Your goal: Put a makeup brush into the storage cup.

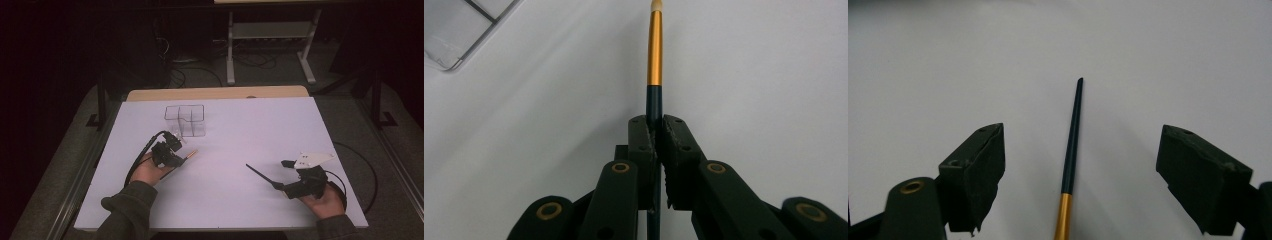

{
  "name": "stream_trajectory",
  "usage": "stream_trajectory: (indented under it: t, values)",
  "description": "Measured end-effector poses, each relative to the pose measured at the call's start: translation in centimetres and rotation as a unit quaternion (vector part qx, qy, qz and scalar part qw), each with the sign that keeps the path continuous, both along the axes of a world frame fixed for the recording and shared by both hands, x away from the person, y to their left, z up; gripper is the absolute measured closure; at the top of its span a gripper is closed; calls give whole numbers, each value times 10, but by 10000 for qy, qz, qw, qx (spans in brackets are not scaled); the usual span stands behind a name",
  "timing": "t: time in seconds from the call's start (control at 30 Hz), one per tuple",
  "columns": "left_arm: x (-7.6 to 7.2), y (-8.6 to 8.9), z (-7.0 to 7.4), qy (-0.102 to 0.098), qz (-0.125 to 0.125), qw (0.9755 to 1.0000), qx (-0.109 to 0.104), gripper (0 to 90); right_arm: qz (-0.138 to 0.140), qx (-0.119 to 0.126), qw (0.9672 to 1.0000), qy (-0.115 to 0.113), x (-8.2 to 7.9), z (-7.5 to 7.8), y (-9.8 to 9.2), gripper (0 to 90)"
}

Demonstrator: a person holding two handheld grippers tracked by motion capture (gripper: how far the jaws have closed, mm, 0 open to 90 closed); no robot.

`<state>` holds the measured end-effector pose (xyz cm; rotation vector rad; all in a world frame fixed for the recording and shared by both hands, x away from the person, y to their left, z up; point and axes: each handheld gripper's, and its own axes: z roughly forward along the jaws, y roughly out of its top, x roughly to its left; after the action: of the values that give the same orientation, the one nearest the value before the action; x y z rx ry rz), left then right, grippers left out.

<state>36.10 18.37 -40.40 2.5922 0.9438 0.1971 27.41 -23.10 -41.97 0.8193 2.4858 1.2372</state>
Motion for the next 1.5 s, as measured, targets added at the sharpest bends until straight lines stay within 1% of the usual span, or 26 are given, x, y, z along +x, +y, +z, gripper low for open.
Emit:
stream_trajectory:
  t: [0.03,0.1,0.23,0.33,0.37,0.4,0.47,0.5,0.53,0.57,0.63,0.67,0.77,0.8,0.9,0.93,1.0,1.03,1.07,1.1,1.13,1.17,1.23,1.27,1.37,1.5]
  values:
    - [-1,0,1,13,-11,10000,-55,833,-6,7,10000,7,0,0,0,187]
    - [-4,1,4,-25,-40,9999,-114,833,15,0,10000,24,0,0,1,186]
    - [-11,2,10,-41,-217,9995,-238,833,46,-46,9999,87,1,1,3,180]
    - [-17,2,12,-76,-269,9989,-377,833,75,-9,10000,50,1,6,4,179]
    - [-18,4,14,-79,-345,9987,-363,833,97,-19,9999,18,1,8,5,178]
    - [-20,5,15,-129,-376,9984,-414,833,115,-22,9999,18,1,10,6,177]
    - [-23,6,17,-129,-413,9977,-523,833,165,-24,9999,-8,1,12,9,168]
    - [-25,7,19,-144,-459,9973,-550,833,172,-23,9998,14,1,13,11,166]
    - [-27,8,20,-179,-468,9968,-625,833,192,-19,9998,44,2,13,13,166]
    - [-28,9,22,-192,-507,9965,-638,833,228,-58,9997,64,3,15,16,163]
    - [-32,11,26,-216,-521,9956,-748,833,286,-67,9995,66,4,17,21,161]
    - [-34,11,28,-221,-529,9948,-847,833,305,-58,9995,104,4,19,23,157]
    - [-39,11,32,-247,-687,9930,-931,833,450,-54,9989,110,5,25,33,152]
    - [-40,11,33,-263,-776,9922,-936,833,484,-61,9987,121,5,28,37,152]
    - [-46,8,35,-277,-896,9895,-1096,833,637,-22,9979,142,8,33,47,151]
    - [-47,8,36,-290,-997,9889,-1062,833,683,-24,9975,162,9,35,51,152]
    - [-50,7,37,-322,-1021,9873,-1175,833,758,-62,9969,195,11,39,57,152]
    - [-52,6,38,-336,-1070,9858,-1251,833,785,-70,9967,211,11,40,60,152]
    - [-52,6,38,-336,-1070,9858,-1251,833,842,-90,9961,230,12,43,64,152]
    - [-55,4,39,-321,-1134,9837,-1356,833,880,-94,9957,256,13,45,67,153]
    - [-56,4,39,-321,-1197,9825,-1394,833,920,-100,9954,259,14,46,70,156]
    - [-57,3,40,-325,-1255,9820,-1374,833,969,-100,9949,257,15,48,73,168]
    - [-59,3,41,-348,-1291,9801,-1465,833,1086,-94,9936,288,17,51,78,179]
    - [-61,2,41,-344,-1293,9786,-1561,833,1122,-113,9933,269,18,52,80,180]
    - [-63,2,42,-391,-1382,9739,-1755,833,1255,-149,9916,274,20,55,89,182]
    - [-66,3,41,-382,-1413,9695,-1966,833,1391,-149,9897,318,23,58,98,185]
